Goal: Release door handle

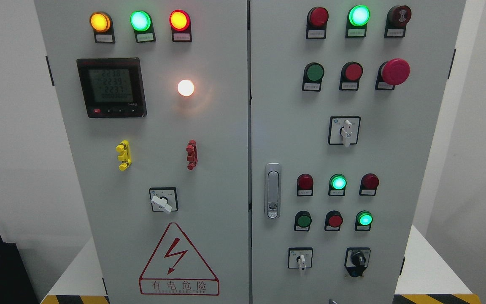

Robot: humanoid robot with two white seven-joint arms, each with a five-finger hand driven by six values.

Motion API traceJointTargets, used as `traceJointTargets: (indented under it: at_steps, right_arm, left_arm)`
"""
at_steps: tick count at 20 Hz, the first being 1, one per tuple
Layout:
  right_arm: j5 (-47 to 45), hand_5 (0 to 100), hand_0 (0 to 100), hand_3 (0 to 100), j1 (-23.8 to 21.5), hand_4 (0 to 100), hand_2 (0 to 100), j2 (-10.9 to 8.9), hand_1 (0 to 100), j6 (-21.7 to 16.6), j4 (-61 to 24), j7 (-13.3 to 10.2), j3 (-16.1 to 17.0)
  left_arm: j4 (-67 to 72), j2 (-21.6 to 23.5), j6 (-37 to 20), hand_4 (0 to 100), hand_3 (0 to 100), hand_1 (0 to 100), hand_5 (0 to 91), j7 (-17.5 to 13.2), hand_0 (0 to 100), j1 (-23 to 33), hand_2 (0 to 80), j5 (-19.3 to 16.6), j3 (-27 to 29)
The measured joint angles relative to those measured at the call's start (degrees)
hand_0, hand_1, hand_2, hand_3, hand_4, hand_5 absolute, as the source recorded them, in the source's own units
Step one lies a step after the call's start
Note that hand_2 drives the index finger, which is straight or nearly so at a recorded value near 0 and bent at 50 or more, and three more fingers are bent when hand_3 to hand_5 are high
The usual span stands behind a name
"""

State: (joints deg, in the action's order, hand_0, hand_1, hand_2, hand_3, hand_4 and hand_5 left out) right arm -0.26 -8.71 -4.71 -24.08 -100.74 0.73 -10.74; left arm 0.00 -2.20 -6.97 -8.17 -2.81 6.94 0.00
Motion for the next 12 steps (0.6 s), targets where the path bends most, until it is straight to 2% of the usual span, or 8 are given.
traceJointTargets:
  at_steps: [2, 3, 4, 6, 9, 10, 11, 12]
  right_arm:
    - [0.36, 0, 33, 10, 0.07, 12, 0, 0.01, 20, -0.67, -0.04, -0.78, -0.01]
    - [1.1, 7, 34, 22, 0.24, 26, 0, 0.04, 24, -1.07, -0.07, -1.76, 0.01]
    - [2.39, 17, 35, 33, 0.47, 33, 0, 0.07, 25, -1.27, -0.09, -3.29, 0.05]
    - [5.83, 32, 35, 49, 1.27, 44, 0, 0.12, 31, -1.58, -0.13, -6.24, 0.12]
    - [12.96, 56, 34, 66, 2.65, 59, 0, 0.18, 39, -1.77, -0.16, -11.09, 0.07]
    - [15.29, 60, 34, 68, 3.24, 61, 0, 0.23, 40, -1.78, -0.16, -12.31, 0.01]
    - [17.42, 74, 34, 75, 3.7, 70, 0, 0.26, 42, -1.78, -0.16, -13.22, -0.09]
    - [19.67, 83, 34, 80, 4.15, 77, 0, 0.31, 44, -1.78, -0.16, -14.08, -0.27]
  left_arm:
    - [0.0, 0.0, 0.0, 0, 0, 39, 0.0, 0.0, 12, 0.0, 0.0, 0.0, 0.0]
    - [0.0, 0.0, 0.0, 0, 0, 39, 0.0, 0.0, 12, 0.0, 0.0, 0.0, 0.0]
    - [0.0, 0.0, 0.0, 0, 0, 39, 0.0, 0.0, 12, 0.0, 0.0, 0.0, 0.0]
    - [0.0, 0.0, 0.0, 0, 0, 39, 0.0, 0.0, 12, 0.0, 0.0, 0.0, 0.0]
    - [0.0, 0.0, 0.0, 0, 0, 39, 0.0, 0.0, 12, 0.0, 0.0, 0.0, 0.0]
    - [0.0, 0.0, 0.0, 0, 0, 39, 0.0, 0.0, 12, 0.0, 0.0, 0.0, 0.0]
    - [0.0, 0.0, 0.0, 0, 0, 39, 0.0, 0.0, 12, 0.0, 0.0, 0.0, 0.0]
    - [0.0, 0.0, 0.0, 0, 0, 39, 0.0, 0.0, 12, 0.0, 0.0, 0.0, 0.0]
